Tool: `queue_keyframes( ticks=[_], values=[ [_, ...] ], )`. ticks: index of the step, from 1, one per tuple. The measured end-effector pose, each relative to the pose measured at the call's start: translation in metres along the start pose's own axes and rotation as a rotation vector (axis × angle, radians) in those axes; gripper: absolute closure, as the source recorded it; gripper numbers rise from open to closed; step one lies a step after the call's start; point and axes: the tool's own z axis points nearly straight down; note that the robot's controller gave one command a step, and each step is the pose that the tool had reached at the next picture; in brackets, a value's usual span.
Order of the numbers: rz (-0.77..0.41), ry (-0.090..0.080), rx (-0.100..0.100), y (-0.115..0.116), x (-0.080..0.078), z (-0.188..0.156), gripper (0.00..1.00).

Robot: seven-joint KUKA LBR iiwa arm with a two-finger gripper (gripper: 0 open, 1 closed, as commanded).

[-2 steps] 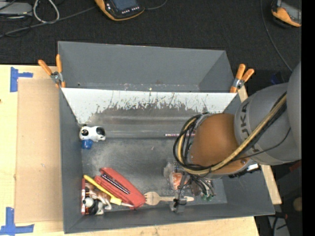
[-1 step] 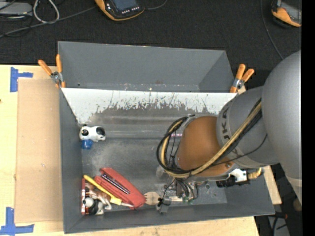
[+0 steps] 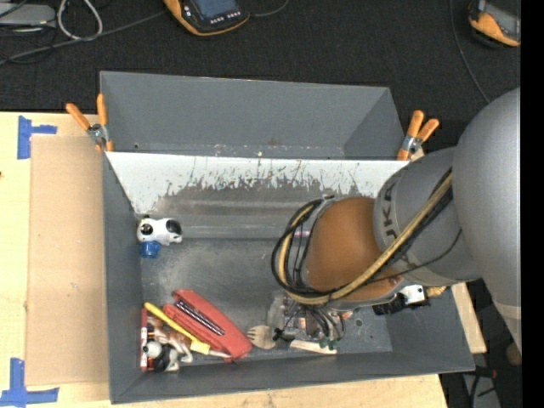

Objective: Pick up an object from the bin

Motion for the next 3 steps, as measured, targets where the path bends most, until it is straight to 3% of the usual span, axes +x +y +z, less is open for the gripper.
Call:
queue_keyframes(
  ticks=[1, 2, 3],
  values=[
    [0.001, -0.001, 0.000, 0.000, 0.000, 0.000, 0.00],
    [0.001, -0.001, 0.000, 0.000, 0.000, 0.000, 0.00],
    [-0.131, 0.001, -0.001, -0.039, -0.025, -0.017, 0.00]
  ],
)
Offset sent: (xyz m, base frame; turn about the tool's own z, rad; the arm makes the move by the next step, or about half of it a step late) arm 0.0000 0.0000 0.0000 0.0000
